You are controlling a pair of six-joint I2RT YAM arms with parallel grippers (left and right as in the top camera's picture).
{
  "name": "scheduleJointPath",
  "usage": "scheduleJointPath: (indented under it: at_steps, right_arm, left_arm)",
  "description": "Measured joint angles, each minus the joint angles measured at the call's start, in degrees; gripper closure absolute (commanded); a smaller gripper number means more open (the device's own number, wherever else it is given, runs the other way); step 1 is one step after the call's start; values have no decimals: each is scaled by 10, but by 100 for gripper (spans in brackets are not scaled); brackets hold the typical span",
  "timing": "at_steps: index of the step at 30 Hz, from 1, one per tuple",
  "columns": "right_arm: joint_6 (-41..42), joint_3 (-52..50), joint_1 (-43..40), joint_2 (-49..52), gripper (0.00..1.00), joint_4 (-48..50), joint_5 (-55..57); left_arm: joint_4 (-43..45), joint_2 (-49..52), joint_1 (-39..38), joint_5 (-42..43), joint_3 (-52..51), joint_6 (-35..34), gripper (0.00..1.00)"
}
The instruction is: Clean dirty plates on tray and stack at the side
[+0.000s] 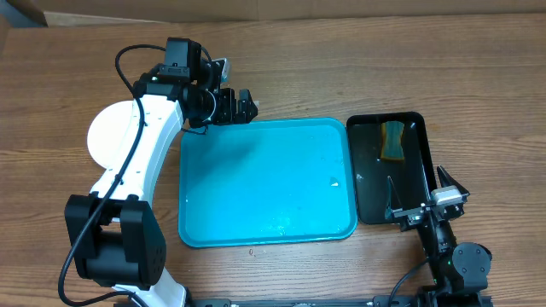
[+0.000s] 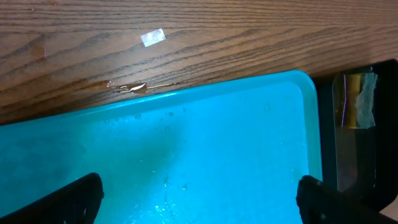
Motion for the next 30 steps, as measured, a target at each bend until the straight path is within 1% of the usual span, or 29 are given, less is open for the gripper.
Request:
scheduleJointPath:
  at_steps: [24,27,30]
  right_arm:
    - [-3,0,0,0,0,0,0]
    - [-3,0,0,0,0,0,0]
    - [-3,0,0,0,0,0,0]
  left_arm:
    - [0,-4,0,0,0,0,0]
    - [0,-28,0,-1,0,0,0]
    - [0,-98,0,-2,-1,0,0]
